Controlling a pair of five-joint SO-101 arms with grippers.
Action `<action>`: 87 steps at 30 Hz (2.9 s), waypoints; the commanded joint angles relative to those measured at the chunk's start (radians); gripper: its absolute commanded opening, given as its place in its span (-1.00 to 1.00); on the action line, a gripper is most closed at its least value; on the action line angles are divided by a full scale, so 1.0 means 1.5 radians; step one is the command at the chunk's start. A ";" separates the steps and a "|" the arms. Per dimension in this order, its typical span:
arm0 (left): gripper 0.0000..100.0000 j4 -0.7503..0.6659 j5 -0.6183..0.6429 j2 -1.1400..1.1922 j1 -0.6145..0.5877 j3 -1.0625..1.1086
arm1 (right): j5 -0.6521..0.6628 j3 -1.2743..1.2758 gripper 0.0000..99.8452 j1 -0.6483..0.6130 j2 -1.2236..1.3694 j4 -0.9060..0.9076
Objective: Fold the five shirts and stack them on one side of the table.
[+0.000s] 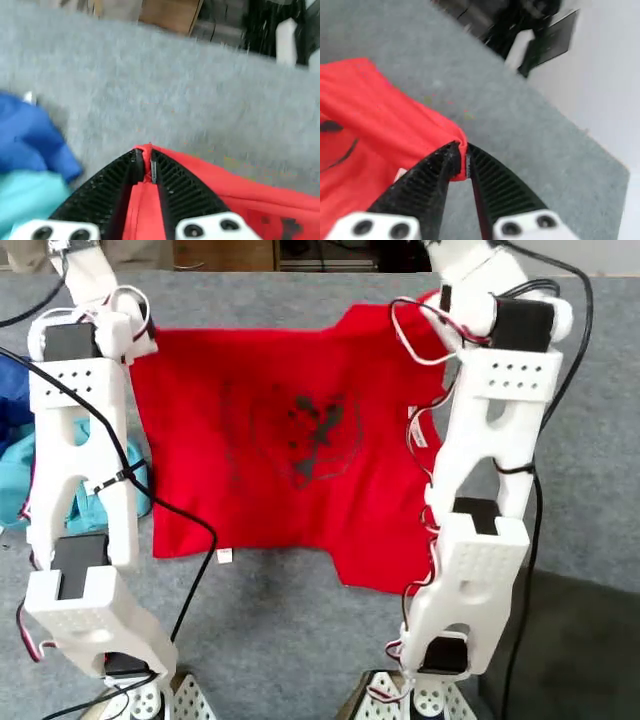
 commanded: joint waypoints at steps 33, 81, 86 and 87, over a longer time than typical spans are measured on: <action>-0.96 -0.152 -0.069 -0.415 0.005 0.813 | 0.060 1.351 -0.99 0.068 -0.836 -0.257; -0.50 0.070 -0.141 -0.416 -0.037 0.741 | 0.215 1.499 -0.67 0.079 -0.997 -0.232; -0.51 0.093 -0.131 -0.414 -0.066 0.630 | 0.234 1.378 -0.67 0.079 -0.992 -0.182; -0.55 0.092 -0.109 -0.410 -0.063 0.608 | 0.234 1.357 -0.68 0.077 -0.988 -0.185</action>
